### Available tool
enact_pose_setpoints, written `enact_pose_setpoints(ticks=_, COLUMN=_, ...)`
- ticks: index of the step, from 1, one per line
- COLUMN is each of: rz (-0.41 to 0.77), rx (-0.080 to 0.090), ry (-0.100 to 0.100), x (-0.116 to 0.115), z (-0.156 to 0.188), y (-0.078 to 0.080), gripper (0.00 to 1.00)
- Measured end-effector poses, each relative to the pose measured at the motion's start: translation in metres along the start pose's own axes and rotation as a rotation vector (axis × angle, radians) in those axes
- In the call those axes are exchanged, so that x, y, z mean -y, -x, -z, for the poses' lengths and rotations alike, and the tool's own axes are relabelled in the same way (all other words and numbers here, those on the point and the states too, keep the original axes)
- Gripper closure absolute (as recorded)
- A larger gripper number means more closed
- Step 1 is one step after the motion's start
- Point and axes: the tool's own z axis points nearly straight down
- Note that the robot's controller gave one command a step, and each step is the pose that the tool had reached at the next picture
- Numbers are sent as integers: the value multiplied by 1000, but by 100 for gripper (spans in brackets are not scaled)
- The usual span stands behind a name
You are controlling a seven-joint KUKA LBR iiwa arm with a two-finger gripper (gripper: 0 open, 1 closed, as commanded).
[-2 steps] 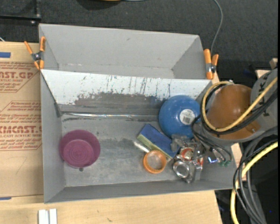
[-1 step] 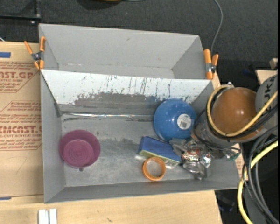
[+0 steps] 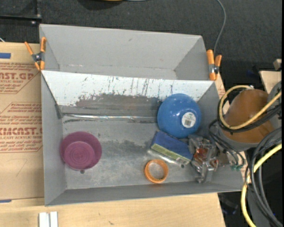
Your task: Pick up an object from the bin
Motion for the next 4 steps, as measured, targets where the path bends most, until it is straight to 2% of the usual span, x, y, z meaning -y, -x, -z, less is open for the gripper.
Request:
enact_pose_setpoints(ticks=1, rz=578, rx=-3, ry=8, x=-6, z=-2, y=40, gripper=0)
enact_pose_setpoints(ticks=2, rz=2, rx=21, ry=2, x=-4, z=5, y=7, gripper=100)
enact_pose_setpoints(ticks=4, rz=3, rx=18, ry=3, x=-4, z=7, y=7, gripper=100)
